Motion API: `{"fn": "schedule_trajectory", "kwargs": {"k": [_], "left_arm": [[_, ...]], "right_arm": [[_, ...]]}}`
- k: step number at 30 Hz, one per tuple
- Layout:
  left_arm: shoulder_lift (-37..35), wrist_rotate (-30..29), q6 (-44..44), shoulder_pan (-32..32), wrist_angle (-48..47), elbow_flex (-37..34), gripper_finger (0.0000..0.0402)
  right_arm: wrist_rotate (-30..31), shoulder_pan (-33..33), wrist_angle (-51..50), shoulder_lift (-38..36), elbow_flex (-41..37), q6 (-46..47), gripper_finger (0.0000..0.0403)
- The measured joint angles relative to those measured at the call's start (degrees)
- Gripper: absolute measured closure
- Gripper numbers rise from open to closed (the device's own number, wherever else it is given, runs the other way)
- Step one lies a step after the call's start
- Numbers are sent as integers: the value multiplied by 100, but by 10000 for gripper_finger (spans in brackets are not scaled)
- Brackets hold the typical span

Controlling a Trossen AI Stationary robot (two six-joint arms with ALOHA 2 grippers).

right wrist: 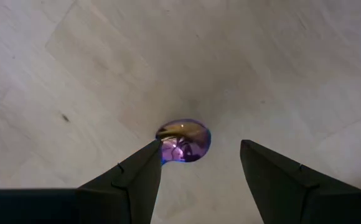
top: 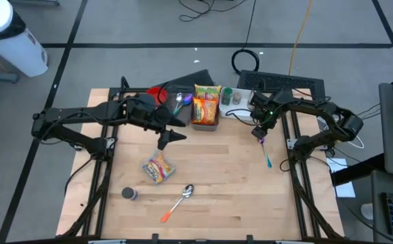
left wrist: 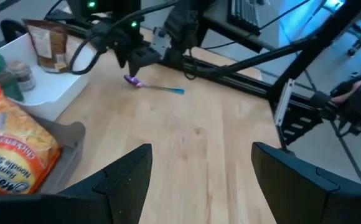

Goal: Pick & Place Food Item
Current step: Put the purple and blue spoon into the left black bin

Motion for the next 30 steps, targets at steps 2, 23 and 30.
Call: {"fn": "schedule_trajectory", "kwargs": {"k": [2, 23, 30], "left_arm": [[4, 3, -18, 58, -20, 0, 119], [4, 61, -101, 94, -15, 0, 119], [4, 61, -98, 94, -15, 0, 119]], "right_arm": [[-2, -10, 65, 0, -34, -8, 193], [-31, -6, 673, 0, -340, 49, 193], [-153, 7, 706, 291, -340, 45, 193]]}}
